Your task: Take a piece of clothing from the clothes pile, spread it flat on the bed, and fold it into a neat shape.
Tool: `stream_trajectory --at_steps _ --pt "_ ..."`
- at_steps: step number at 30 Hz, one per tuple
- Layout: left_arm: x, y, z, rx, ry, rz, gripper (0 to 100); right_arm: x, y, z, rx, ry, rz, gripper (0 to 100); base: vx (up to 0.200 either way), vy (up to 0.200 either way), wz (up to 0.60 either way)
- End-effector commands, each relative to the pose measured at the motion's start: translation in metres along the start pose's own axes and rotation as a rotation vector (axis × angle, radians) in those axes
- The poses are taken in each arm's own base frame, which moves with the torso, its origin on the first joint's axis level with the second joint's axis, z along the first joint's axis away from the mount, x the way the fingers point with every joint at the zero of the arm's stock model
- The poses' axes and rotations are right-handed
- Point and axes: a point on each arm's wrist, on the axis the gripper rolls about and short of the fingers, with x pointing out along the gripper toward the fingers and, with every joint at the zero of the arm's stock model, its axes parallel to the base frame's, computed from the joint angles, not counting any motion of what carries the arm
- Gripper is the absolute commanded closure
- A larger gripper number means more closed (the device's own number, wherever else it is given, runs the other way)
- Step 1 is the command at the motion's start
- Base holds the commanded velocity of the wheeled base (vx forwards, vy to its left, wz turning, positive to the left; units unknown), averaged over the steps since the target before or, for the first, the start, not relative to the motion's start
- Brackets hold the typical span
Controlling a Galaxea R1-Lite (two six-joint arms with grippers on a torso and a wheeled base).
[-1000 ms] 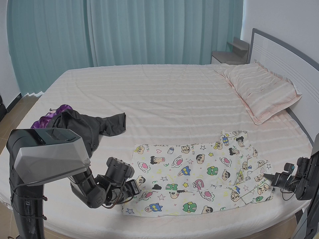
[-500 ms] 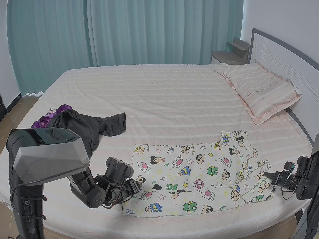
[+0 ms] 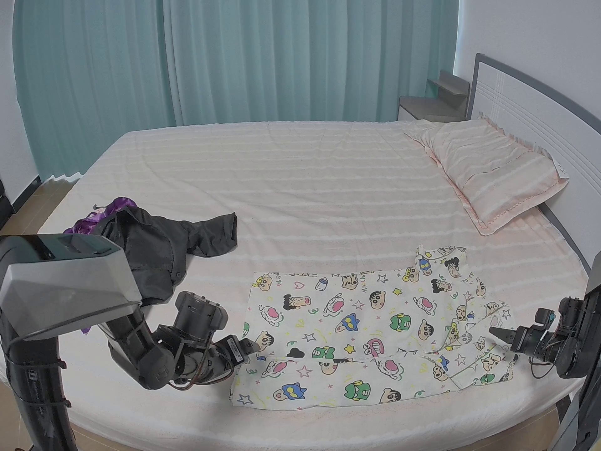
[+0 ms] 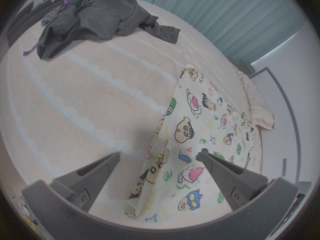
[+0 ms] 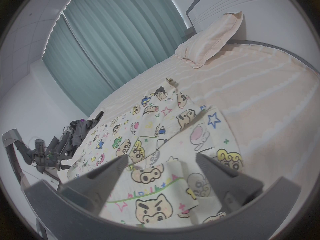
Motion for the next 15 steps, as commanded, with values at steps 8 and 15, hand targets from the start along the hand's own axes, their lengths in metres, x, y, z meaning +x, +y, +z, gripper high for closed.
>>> stream_trajectory --at_steps 8,15 --pt "-0.033 0.003 0.030 -0.156 -0.057 -0.113 0 -0.014 0.009 0.027 0.172 -0.130 -0.048 0 0.000 0.000 0.00" --pt "-0.032 0.005 0.029 -0.172 -0.059 -0.119 0 -0.017 0.013 0.025 0.213 -0.117 -0.035 0 0.171 0.000 0.00"
